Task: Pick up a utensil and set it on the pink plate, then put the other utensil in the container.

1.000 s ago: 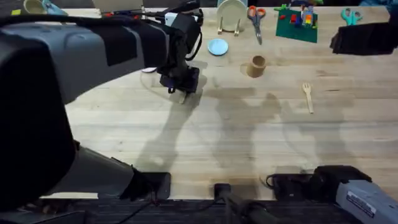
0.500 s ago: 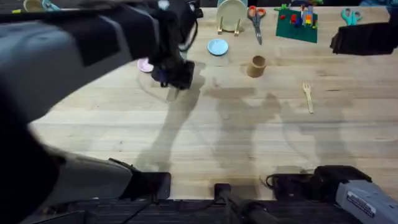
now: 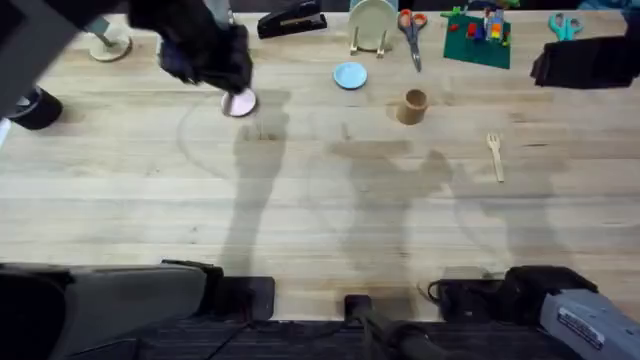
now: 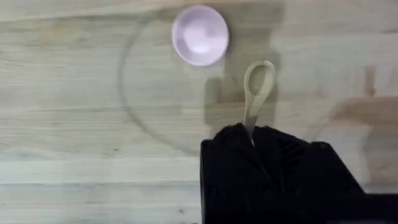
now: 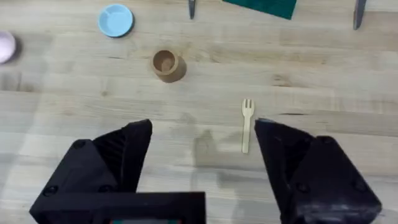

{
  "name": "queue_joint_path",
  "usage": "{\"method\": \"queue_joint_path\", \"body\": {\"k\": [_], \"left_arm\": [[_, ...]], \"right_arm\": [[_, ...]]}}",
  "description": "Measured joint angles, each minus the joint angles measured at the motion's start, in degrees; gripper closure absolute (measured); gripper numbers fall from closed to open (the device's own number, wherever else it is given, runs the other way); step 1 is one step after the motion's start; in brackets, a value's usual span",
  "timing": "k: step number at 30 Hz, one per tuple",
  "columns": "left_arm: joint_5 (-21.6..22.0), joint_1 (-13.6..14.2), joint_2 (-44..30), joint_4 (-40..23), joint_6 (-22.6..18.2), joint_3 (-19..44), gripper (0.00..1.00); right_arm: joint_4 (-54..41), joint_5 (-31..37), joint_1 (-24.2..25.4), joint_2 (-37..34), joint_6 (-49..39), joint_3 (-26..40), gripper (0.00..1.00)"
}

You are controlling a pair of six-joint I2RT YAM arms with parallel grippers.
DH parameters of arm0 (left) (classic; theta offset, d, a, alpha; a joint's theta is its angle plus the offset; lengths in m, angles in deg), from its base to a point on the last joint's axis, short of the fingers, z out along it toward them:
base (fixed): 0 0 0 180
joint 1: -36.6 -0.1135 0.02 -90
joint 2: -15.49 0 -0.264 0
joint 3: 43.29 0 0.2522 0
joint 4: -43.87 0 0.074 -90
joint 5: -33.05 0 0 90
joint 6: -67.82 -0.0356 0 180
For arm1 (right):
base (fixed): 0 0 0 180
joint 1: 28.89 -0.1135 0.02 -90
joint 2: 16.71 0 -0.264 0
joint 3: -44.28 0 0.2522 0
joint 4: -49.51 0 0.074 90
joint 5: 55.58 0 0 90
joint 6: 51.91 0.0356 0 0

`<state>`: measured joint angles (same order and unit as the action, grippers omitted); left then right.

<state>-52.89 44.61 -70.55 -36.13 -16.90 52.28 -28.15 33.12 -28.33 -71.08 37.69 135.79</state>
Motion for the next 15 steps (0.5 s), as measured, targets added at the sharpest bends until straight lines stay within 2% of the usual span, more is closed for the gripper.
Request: {"method": "queue_joint_path", "body": {"k": [3, 8, 11, 15], "left_arm": [[-0.5, -3.1, 0.0, 0.4, -1.9, 2.1, 0.957], [-4.1, -7.7, -0.1, 1.2, -4.9, 2.5, 0.957], [-5.9, -9.6, -0.7, 1.8, -6.3, 2.5, 0.957], [-7.7, -10.7, -3.7, 3.7, -7.6, 2.5, 0.957]], "right_arm": [[0.0, 0.0, 0.0, 0.0, 0.0, 0.0, 0.006], [0.0, 0.0, 0.0, 0.0, 0.0, 0.0, 0.007], [0.0, 0.0, 0.0, 0.0, 0.0, 0.0, 0.006], [0.0, 0.0, 0.0, 0.0, 0.0, 0.0, 0.007]]}}
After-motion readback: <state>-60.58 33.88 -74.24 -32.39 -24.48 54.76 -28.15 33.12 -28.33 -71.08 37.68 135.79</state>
